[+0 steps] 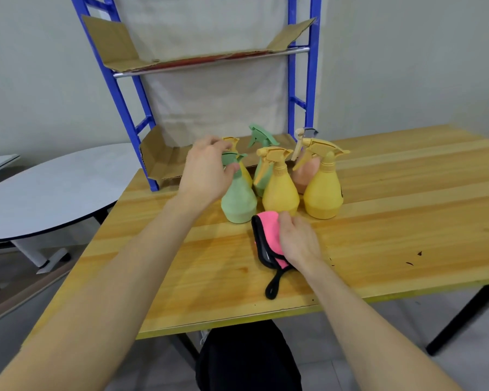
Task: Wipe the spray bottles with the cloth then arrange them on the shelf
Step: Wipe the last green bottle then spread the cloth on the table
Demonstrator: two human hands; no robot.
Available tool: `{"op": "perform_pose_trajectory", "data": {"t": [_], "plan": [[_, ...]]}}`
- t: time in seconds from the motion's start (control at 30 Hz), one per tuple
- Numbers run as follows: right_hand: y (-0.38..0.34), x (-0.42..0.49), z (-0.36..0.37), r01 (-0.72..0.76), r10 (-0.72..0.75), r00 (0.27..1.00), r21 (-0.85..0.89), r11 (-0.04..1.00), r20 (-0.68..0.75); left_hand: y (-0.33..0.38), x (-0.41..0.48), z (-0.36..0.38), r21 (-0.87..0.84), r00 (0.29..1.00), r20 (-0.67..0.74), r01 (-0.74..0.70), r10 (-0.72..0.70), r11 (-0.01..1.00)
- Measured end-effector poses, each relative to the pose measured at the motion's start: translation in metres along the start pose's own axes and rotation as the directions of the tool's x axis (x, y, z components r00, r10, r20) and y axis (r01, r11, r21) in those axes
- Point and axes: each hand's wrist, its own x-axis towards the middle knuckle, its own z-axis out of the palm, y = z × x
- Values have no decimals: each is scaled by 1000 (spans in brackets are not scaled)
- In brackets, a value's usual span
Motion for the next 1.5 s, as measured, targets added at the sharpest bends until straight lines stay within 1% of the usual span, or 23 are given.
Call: {"op": "perform_pose_trajectory", "data": {"t": [0.07,0.1,0.13,0.2,0.23,0.3,0.33,0.37,0.47,0.53,0.63,0.7,0.8,0.87,0.93,0.97,1.03,1.1,1.17,1.23,1.3,1.37,1.5], "plan": [[2,-1,-1,-2,2,1000,20,1000,3,1,-25,-4,-59,984,-177,-44,33,997],[4,-1,-1,5,-5,1000,16,1000,12,3,-40,-4,-128,980,-200,-37,11,991],[4,-1,-1,12,-12,1000,7,1000,24,6,-56,-4,-221,987,-156,11,-47,975],[7,1,-2,24,-25,998,17,1000,64,9,-84,6,-399,974,74,225,-214,889],[8,1,-2,26,-30,995,43,999,93,8,-95,13,-456,935,214,353,-284,817],[5,-4,-3,35,-57,984,132,991,171,4,-113,23,-520,833,449,539,-324,663],[0,-11,-2,58,-91,974,164,985,206,1,-119,27,-557,806,503,579,-313,596],[-5,-17,-1,114,-150,962,163,980,228,-1,-122,29,-596,800,518,591,-302,543],[-17,-33,7,307,-316,927,71,949,202,-11,-123,23,-691,824,502,564,-262,452],[-24,-38,9,303,-323,929,132,944,181,-21,-123,13,-731,832,507,554,-227,398],[-32,-46,16,220,-283,933,269,938,223,-38,-126,-3,-754,891,426,445,-157,482],[-38,-51,20,178,-272,935,360,916,230,-46,-131,-16,-782,918,370,391,-143,486],[-51,-56,25,34,-202,940,511,859,276,-62,-137,-36,-814,938,310,347,-157,466],[-60,-55,24,-67,-177,926,605,793,334,-75,-139,-48,-829,939,282,342,-198,443],[-70,-55,22,-123,-185,890,610,783,418,-84,-144,-61,-847,934,255,341,-252,407],[-76,-56,21,-126,-200,854,564,816,480,-88,-146,-67,-856,929,244,341,-277,389],[-86,-61,25,-69,-202,780,404,912,591,-96,-151,-77,-860,923,214,334,-320,387],[-94,-66,36,-12,-200,753,318,948,626,-101,-155,-86,-851,927,189,319,-324,417],[-103,-72,51,85,-250,777,297,951,578,-107,-159,-94,-848,935,168,299,-314,437],[-112,-72,64,267,-346,829,233,935,439,-116,-164,-105,-850,940,151,282,-307,444],[-120,-69,67,361,-409,859,202,911,309,-128,-168,-116,-841,946,137,268,-294,470],[-131,-66,62,394,-451,852,241,887,267,-142,-173,-125,-816,946,134,274,-294,509],[-152,-65,54,500,-546,765,219,838,342,-157,-181,-131,-774,946,173,304,-275,555]]}}
